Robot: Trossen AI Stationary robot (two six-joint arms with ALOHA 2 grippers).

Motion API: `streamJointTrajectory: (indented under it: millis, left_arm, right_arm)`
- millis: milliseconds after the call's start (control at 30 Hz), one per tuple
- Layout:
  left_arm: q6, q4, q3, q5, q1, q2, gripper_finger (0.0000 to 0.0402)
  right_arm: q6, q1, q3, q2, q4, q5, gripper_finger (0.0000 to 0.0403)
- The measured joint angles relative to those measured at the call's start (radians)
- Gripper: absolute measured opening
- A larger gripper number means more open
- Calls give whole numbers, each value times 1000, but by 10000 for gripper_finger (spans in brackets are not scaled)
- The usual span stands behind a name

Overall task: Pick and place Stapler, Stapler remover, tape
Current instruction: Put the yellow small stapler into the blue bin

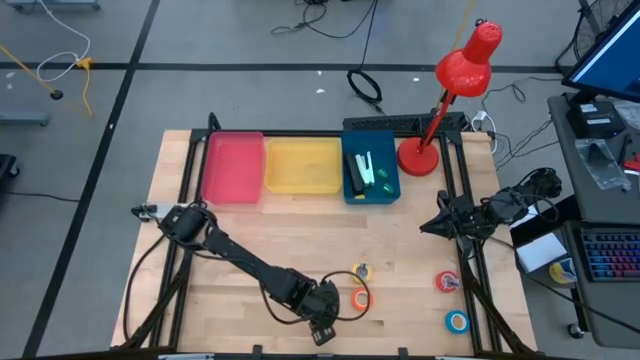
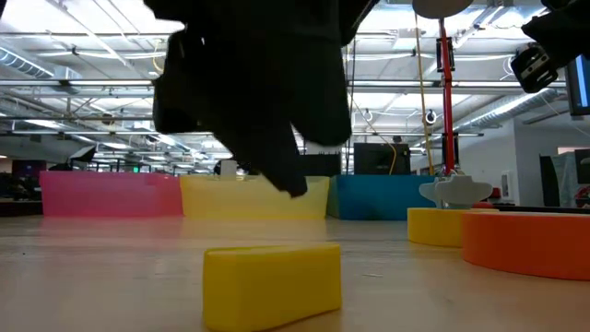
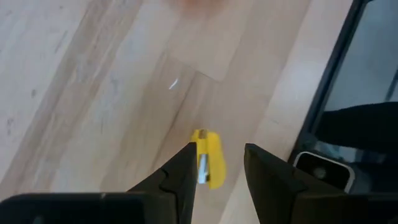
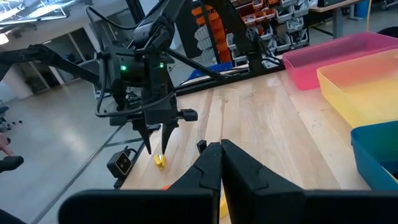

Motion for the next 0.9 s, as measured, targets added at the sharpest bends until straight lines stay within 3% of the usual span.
streamJointTrajectory:
  millis: [367,900]
  left_arm:
    - [-69,10,1,76,-7,45,131]
    - [-58,-52,5,86,-8,77,131]
  right_arm:
    - [-3,0,0,0,-1,0,1]
    - [-3,0,0,0,0,0,1]
